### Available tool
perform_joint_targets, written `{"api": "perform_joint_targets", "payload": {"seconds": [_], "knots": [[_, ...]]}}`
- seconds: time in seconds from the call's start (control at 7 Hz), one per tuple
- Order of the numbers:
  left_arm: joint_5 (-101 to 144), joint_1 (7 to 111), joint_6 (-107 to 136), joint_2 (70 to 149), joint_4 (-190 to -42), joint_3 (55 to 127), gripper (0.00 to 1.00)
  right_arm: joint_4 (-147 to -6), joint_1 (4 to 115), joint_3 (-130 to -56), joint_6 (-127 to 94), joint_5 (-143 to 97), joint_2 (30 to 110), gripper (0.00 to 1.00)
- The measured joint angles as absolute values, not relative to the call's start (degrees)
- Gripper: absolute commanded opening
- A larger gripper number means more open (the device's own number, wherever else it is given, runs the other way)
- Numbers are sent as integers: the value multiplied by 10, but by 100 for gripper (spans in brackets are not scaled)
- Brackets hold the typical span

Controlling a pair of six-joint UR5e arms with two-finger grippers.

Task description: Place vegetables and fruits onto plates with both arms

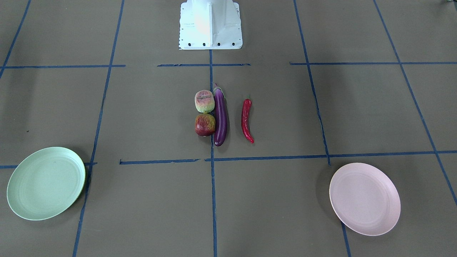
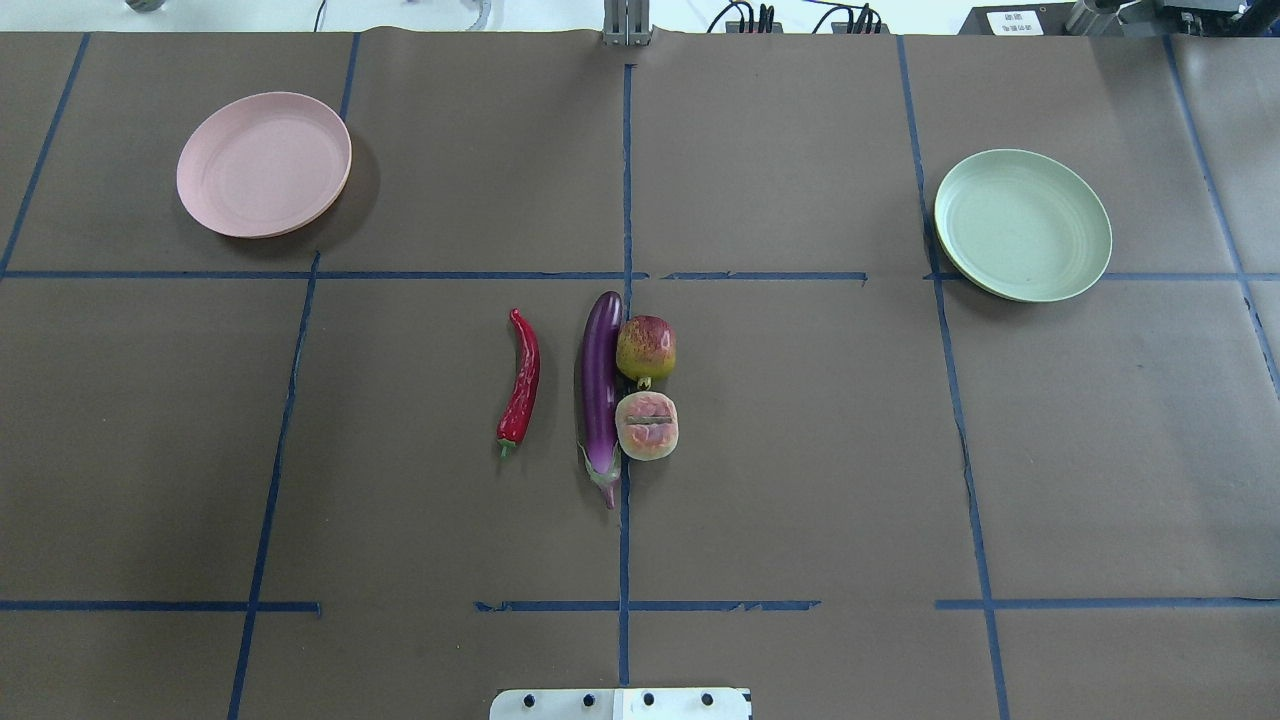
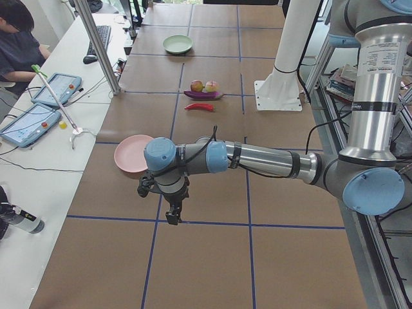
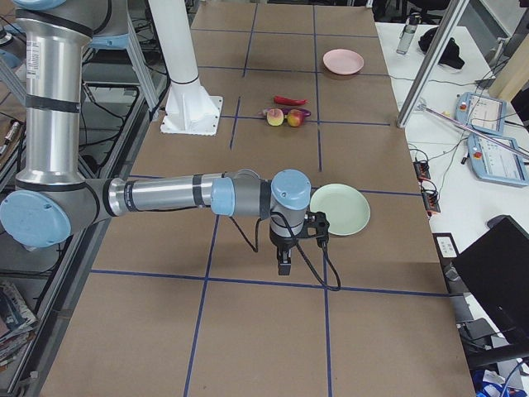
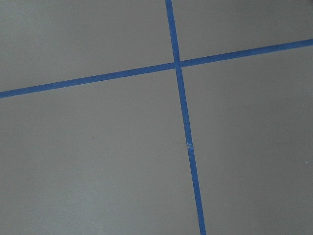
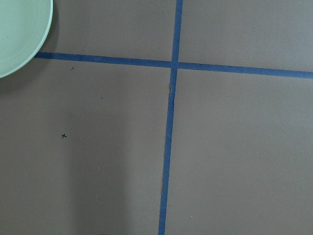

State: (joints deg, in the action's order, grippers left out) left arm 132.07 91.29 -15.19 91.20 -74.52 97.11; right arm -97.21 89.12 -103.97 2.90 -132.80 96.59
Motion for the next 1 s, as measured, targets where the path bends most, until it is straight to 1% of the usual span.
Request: {"api": "perform_joint_targets", "payload": {"seconds": [0.29, 0.57, 0.86, 1.0], "knots": [[1321, 912, -154, 912, -746, 972, 100, -971, 882, -1046, 29, -1328, 963, 100], [1321, 912, -154, 911, -746, 972, 100, -942, 835, -1071, 4, -1328, 953, 100], [1324, 912, -152, 911, -746, 973, 100, -870, 768, -1093, -143, -1330, 920, 100], [1325, 912, -152, 911, -745, 973, 100, -840, 724, -1104, -240, -1327, 888, 100]]}}
